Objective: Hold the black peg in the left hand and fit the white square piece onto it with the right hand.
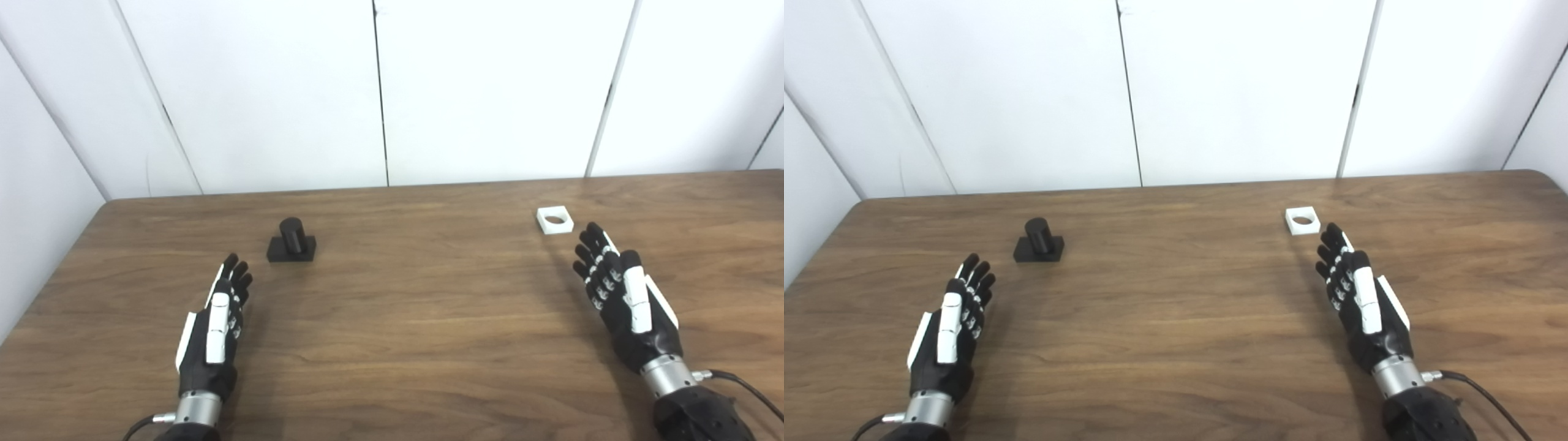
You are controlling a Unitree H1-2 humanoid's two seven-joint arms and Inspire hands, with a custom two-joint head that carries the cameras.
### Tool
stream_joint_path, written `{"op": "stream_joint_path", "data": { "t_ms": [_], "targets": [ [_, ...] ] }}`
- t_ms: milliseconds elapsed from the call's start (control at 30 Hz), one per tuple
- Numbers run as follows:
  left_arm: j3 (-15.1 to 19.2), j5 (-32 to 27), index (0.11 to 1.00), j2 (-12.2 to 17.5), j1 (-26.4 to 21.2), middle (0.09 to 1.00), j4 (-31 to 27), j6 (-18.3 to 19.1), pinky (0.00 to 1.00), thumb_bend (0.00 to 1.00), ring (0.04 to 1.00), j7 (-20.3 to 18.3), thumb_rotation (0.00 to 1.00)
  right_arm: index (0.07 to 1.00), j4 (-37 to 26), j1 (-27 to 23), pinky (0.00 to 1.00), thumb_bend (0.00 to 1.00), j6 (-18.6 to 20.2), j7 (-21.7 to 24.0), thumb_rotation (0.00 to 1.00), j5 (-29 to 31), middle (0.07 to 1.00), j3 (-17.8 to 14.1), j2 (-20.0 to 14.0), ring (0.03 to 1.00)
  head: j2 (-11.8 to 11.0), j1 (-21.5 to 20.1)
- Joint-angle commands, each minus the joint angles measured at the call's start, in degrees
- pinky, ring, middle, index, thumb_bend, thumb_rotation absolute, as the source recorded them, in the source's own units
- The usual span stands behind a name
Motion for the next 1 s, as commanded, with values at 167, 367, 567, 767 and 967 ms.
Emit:
{"op": "stream_joint_path", "data": {
  "t_ms": [167,367,567,767,967],
  "targets": [
    [-0.17,0.84,0.987,-0.07,0.66,0.977,-1.97,1.87,1.0,0.58,0.97,0.87,0.96,0.994,2.0,0.56,1.0,0.66,-1.14,0.09,1.0,0.03,1.0,0.76,1.05,1.0,-0.18,0.31],
    [-0.18,1.64,1.0,1.61,0.07,0.99,-1.78,0.75,0.99,0.55,0.984,0.26,0.95,0.993,2.41,0.26,1.0,0.65,-1.2,0.39,1.0,0.07,1.0,0.95,1.03,1.0,-0.24,0.57],
    [0.29,2.92,0.999,3.3,-0.55,0.979,-3.25,1.4,0.99,0.6,0.98,-0.09,0.88,0.992,2.22,0.37,1.0,0.64,-1.36,0.39,1.0,-0.22,1.0,1.31,1.03,1.0,-0.36,0.68],
    [0.78,2.88,1.0,4.85,-1.99,0.983,-3.91,2.34,0.99,0.63,0.981,-0.3,0.83,0.985,2.01,0.53,1.0,0.64,-1.22,0.13,1.0,-0.33,1.0,1.45,1.37,1.0,-0.62,0.71],
    [0.37,5.15,1.0,7.17,-3.83,0.985,-3.87,3.73,0.97,0.59,0.983,-0.84,0.85,0.983,2.09,0.7,0.98,0.64,-1.67,-0.05,1.0,-0.96,1.0,1.53,1.34,1.0,-0.82,0.67]
  ]
}}
